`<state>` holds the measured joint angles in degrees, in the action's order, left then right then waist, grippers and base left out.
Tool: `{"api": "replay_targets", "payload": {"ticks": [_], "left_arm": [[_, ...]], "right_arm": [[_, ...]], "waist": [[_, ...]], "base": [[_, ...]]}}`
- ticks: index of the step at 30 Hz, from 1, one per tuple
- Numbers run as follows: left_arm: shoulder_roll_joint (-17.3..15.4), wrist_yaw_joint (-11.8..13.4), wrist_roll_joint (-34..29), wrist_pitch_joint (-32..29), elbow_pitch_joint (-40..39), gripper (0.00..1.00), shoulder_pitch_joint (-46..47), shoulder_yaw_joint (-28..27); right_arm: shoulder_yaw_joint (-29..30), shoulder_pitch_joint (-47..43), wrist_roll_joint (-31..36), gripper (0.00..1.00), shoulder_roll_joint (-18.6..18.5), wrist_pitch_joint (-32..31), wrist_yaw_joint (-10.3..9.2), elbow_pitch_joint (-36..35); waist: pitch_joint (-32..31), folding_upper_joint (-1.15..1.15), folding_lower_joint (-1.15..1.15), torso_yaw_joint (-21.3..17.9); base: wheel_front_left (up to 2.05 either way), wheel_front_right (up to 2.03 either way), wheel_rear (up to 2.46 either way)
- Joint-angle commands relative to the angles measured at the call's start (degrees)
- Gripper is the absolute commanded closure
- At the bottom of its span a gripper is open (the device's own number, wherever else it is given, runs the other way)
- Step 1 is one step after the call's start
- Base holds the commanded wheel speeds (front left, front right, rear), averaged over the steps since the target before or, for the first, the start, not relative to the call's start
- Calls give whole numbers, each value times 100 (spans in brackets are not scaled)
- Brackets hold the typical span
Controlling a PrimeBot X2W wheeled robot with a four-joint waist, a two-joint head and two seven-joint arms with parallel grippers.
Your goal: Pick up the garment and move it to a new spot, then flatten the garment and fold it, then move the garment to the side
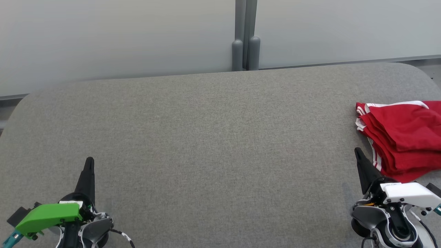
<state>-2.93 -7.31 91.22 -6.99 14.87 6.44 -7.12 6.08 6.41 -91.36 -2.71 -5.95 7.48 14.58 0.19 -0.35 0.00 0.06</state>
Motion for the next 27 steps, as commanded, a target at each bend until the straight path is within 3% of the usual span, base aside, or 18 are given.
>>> {"api": "replay_targets", "payload": {"ticks": [1,27], "left_arm": [[12,-33,131,-19,-30,100,78,-20],[10,-30,105,-25,-30,100,79,-19]], "right_arm": [[-13,86,-114,100,-32,-26,2,16],[-14,77,-123,100,-31,-30,2,16]], "waist": [[0,35,0,-4],[0,35,0,-6]], "base": [[0,0,0],[0,0,0]]}}
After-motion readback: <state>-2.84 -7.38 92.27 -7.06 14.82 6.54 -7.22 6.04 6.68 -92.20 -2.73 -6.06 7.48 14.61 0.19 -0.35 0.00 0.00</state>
